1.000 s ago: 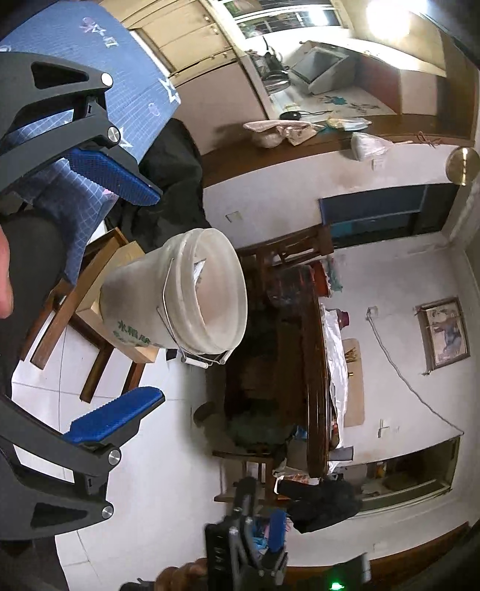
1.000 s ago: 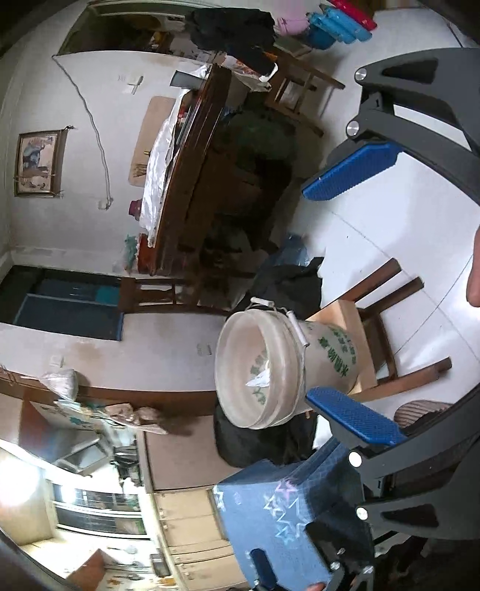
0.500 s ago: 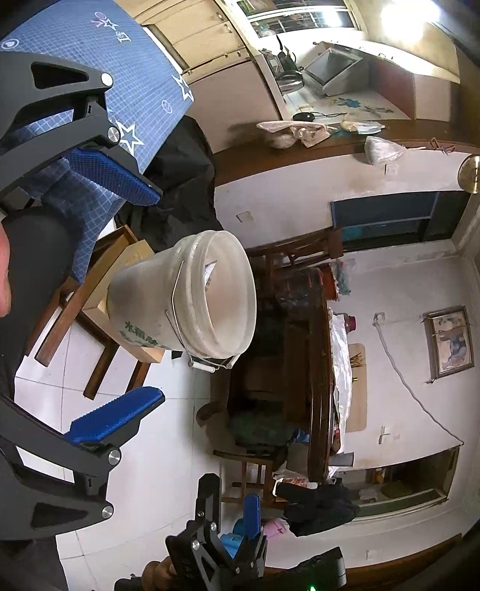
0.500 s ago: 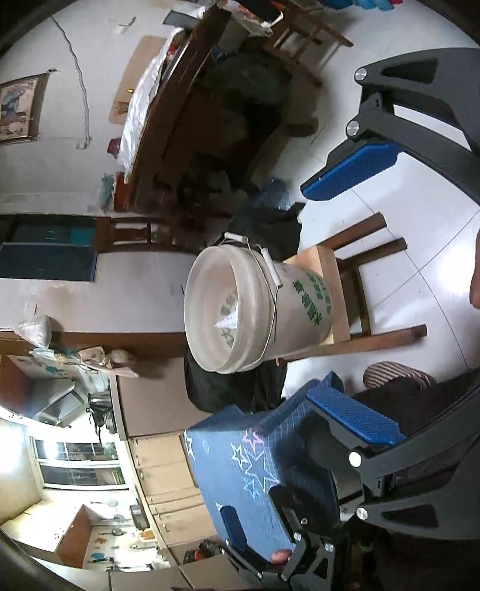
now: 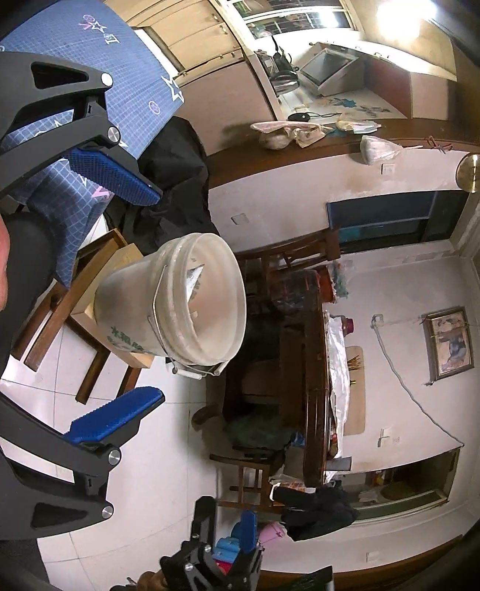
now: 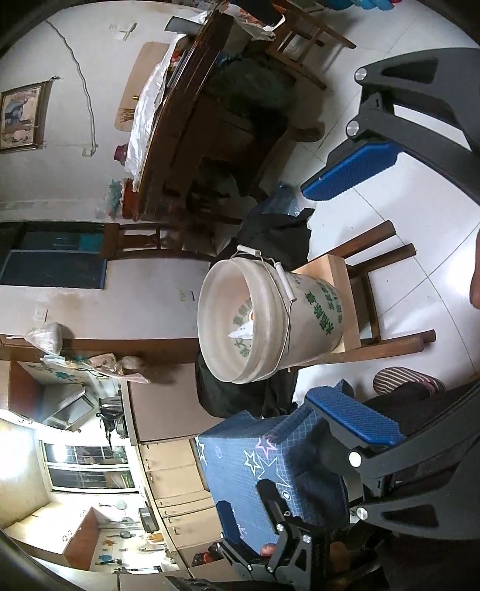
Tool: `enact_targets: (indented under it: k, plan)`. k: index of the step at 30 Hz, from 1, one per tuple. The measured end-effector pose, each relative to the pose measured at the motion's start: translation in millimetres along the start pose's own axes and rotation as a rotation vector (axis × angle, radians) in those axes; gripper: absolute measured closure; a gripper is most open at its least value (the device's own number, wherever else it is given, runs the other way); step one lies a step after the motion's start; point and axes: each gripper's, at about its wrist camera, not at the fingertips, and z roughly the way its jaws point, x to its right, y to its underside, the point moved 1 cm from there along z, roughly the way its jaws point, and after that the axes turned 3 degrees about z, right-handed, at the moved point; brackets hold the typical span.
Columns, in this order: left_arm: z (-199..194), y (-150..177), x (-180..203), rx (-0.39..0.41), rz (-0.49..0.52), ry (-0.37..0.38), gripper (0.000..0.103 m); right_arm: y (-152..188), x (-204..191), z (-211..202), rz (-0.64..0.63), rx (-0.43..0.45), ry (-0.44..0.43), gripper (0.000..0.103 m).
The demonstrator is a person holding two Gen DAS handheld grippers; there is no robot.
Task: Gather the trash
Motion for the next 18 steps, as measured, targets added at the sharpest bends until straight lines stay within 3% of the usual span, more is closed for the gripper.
enact_targets:
  k: [4, 10, 18]
  plan:
    - [-0.7, -2.2, 4.1, 0.011, -0.007, 0.022, 0.005, 1.2, 0.0, 2.7, 0.003, -0.008, -0.003, 0.005]
    - [-6.6, -2.9, 9.1, 0.054, -0.005, -0.041, 0.005, 1.8, -3.1, 2.8, -0.005, -0.003, -0.011, 0.005]
    - [-5.8, -3.9, 9.8, 0.019, -0.009, -0.061, 0.005, 1.8, -4.0, 3.6, -0.004, -0.002, -0.012, 0.005]
